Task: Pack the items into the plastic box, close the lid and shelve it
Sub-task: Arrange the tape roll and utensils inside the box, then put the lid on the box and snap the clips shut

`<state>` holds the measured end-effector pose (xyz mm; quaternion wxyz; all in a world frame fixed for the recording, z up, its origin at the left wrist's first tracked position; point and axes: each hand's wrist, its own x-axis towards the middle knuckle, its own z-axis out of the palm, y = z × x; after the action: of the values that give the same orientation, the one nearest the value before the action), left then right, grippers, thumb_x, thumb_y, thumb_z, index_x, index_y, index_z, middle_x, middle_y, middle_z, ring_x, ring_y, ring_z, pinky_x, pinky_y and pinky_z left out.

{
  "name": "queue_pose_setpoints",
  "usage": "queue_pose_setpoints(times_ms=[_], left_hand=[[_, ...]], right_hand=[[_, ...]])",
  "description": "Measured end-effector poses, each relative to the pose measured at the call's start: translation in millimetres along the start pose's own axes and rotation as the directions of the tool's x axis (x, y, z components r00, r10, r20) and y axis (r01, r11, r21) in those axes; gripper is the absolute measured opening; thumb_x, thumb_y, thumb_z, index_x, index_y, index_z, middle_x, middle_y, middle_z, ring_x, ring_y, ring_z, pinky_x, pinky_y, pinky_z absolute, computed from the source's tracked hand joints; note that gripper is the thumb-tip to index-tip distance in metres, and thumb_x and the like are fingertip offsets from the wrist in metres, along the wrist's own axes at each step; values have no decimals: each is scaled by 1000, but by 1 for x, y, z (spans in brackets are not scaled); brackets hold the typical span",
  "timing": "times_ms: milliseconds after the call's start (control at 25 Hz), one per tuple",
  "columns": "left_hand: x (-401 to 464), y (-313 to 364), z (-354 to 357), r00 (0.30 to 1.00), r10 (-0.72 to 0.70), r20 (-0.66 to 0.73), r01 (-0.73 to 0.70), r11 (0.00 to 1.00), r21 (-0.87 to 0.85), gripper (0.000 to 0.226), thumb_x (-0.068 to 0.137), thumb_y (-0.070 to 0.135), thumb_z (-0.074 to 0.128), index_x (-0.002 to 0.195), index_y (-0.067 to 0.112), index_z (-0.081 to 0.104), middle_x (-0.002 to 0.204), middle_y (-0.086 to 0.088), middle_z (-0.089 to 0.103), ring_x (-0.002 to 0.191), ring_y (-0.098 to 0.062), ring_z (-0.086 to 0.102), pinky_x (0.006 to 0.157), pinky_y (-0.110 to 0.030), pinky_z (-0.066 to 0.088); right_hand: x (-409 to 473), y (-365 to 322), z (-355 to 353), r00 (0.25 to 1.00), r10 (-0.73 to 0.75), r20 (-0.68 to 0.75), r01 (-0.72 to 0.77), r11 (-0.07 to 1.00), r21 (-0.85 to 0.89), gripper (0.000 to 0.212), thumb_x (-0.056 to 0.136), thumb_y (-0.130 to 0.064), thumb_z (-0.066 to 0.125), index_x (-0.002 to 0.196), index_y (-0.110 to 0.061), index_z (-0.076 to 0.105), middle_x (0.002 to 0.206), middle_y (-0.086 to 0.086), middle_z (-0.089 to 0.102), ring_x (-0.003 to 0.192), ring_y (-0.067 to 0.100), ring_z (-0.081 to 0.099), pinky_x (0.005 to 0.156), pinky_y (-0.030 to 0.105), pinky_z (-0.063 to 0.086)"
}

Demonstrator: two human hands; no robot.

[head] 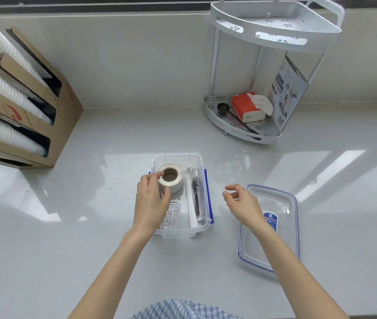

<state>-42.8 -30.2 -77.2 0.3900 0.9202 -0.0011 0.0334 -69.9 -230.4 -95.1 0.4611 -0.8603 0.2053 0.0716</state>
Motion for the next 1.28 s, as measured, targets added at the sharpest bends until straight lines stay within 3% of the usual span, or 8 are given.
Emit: queue_pose_setpoints(times_ms=[120,320,520,720,800,920,1120,1280], left_hand=[[1,29,19,990,90,108,-84,995,-58,33,86,7,48,119,6,48,121,-12,49,109,-24,48,93,-27,36],[-7,71,62,958,194,214,-178,980,-92,33,87,10,46,120,5,47,124,-10,50,111,-21,49,91,-22,34],[-35,84,110,846,177,504,-243,968,69,46,89,19,41,132,4,32,137,-11,40,125,-25,35,99,-31,32],[-46,77,129,812,39,582,-200,956,216,38,87,18,40,120,0,38,132,-17,40,122,-30,32,99,-34,30],[-46,74,131,806,0,591,-199,941,272,32,86,18,40,112,0,41,128,-18,41,119,-31,33,97,-36,32],[-49,71,135,805,-28,592,-199,929,313,38,85,19,41,117,-1,39,129,-17,37,120,-31,30,98,-37,33],[-53,76,135,763,-119,636,-34,974,224,42,85,22,43,119,-2,36,130,-17,30,121,-32,27,102,-36,29],[-49,81,127,766,-130,629,96,991,89,35,84,21,45,113,1,41,127,-16,34,116,-34,40,101,-38,36]], right_hand=[[0,18,-20,996,46,-77,-47,999,-8,33,89,-24,46,120,-14,51,117,11,59,96,20,53,81,28,39],[-5,50,-48,953,186,-240,-211,974,-82,46,88,-22,47,131,-8,39,135,20,35,126,34,34,101,41,34],[-14,75,-65,903,278,-328,-348,921,-178,51,86,-23,50,132,-7,33,130,20,33,122,37,30,98,44,31],[-17,89,-69,860,412,-300,-486,841,-238,46,87,-26,47,121,3,37,128,22,35,121,37,33,96,44,33],[-17,92,-68,859,419,-294,-493,831,-257,44,87,-27,46,118,3,40,128,22,36,120,37,33,96,44,33],[-17,91,-66,871,405,-278,-474,843,-255,39,88,-25,44,116,2,42,128,22,37,120,37,34,95,44,33],[-19,85,-63,879,393,-269,-449,872,-193,34,89,-18,42,114,5,43,127,24,34,118,40,35,93,43,36],[-22,79,-69,898,304,-317,-361,922,-138,28,89,-12,39,108,7,46,126,26,35,115,40,35,88,40,35]])
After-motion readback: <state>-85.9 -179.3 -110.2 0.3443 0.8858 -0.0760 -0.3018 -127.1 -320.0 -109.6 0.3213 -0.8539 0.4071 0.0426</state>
